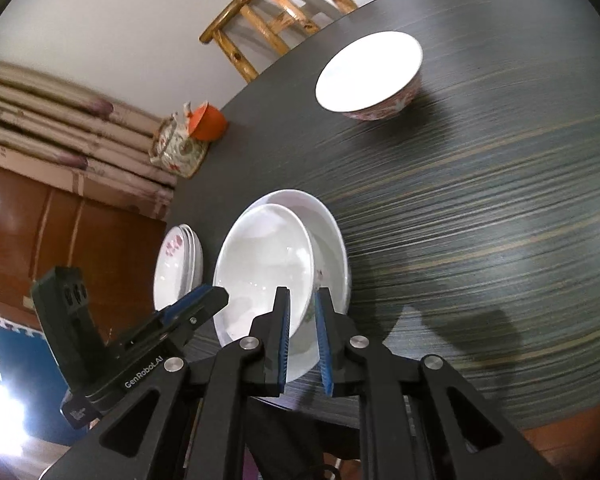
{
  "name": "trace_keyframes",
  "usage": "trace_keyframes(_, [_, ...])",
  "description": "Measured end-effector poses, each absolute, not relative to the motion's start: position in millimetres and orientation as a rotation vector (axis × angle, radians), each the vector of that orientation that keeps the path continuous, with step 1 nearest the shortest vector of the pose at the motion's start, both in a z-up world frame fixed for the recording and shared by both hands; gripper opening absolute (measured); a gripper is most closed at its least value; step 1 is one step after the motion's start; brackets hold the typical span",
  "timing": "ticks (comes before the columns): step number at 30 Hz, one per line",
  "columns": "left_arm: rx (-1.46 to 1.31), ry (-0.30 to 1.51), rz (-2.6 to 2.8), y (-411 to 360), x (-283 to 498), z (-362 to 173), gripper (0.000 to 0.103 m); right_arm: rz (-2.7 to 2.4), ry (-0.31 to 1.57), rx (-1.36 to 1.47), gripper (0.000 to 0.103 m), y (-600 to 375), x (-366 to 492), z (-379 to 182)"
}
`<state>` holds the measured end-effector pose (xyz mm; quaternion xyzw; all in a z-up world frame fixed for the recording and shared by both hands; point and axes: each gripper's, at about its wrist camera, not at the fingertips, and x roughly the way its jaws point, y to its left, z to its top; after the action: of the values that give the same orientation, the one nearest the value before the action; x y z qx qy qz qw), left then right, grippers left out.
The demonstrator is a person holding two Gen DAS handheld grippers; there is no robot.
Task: Organize plates and bowls
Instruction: 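Lower the held white bowl into the wide white bowl, then open both grippers and pull back from the nested bowls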
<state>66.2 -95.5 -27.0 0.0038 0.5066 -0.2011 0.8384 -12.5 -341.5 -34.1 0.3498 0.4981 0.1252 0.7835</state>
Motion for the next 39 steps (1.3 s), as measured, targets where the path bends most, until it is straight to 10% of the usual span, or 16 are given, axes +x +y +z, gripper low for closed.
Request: trace_keyframes(39, [0.294, 0.929, -0.359, -156.3, 54.5, 5.9, 0.046, 0.209, 1.024, 0.781, 0.039, -371.8, -37.7, -46.0])
